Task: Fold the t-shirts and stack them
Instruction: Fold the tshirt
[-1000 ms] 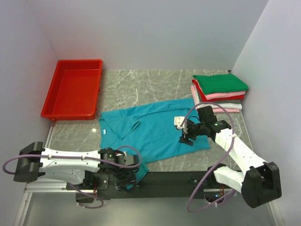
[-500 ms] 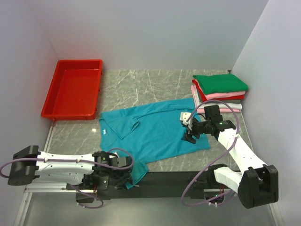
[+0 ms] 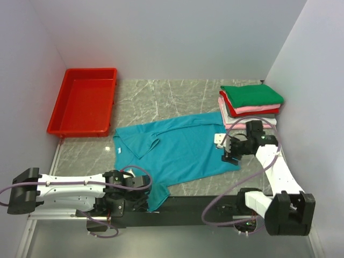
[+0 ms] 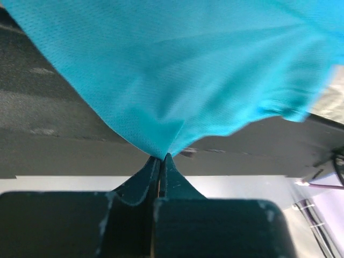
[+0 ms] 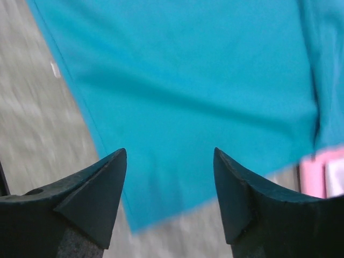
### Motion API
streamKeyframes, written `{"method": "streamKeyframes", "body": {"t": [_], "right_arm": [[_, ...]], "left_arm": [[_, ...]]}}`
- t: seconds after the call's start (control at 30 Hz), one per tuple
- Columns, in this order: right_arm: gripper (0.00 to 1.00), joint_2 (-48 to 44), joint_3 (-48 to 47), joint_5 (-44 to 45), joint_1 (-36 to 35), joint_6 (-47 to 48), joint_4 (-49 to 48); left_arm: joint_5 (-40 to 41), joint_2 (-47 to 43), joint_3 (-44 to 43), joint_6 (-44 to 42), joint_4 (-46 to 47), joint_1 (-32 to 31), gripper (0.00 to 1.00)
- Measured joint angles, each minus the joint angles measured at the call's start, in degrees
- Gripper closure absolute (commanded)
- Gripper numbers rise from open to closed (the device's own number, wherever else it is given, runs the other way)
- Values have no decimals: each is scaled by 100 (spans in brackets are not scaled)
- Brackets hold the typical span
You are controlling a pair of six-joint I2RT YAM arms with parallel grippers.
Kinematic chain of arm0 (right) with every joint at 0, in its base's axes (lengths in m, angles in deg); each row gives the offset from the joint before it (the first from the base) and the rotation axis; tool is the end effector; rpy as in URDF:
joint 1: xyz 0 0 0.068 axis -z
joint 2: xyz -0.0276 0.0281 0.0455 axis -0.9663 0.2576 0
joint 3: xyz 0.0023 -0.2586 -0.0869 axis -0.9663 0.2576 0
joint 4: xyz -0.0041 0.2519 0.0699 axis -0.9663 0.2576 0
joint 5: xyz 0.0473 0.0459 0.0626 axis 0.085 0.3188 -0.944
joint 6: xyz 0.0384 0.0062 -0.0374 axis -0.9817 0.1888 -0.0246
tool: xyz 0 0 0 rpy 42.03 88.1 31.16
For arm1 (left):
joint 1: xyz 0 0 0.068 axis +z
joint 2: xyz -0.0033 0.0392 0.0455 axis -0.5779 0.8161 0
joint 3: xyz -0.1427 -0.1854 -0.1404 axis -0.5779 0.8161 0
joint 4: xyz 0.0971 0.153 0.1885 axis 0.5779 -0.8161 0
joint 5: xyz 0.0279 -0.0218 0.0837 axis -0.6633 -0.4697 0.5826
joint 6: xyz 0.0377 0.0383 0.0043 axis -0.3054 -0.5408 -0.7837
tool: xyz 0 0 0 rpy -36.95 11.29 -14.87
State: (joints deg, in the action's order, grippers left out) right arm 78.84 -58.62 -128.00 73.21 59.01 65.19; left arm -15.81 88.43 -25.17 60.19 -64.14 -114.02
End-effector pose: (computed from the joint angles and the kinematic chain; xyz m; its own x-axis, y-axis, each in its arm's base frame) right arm 0.1777 0.0298 0.2312 0.0820 -0.7185 -0.6907 -0.9573 0.1359 -0.2551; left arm 0.0289 -0.1464 0.1635 -0.8438 -0.5243 0.1142 -0.5343 0.8015 -0.2686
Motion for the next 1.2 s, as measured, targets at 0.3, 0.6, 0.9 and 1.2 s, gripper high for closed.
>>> {"method": "streamKeyframes", "body": {"t": [0.3,0.6,0.9,1.2], "right_arm": [[39,1775,-872,1027,1908,2848,1720],[39,2081,-566,1375,1928,3526,1910],[51,2304,-210,1488,1657,3482,1587],[100,2448,-214,1480,1637,3344,1351]], "left_arm": [[461,-638,-479,-586,-345,960,100],[463,-789,-479,-1217,-341,1541,100],[348,-739,-479,-1552,-310,1751,100],[400,-968,-636,-1637,-505,1878,100]]}}
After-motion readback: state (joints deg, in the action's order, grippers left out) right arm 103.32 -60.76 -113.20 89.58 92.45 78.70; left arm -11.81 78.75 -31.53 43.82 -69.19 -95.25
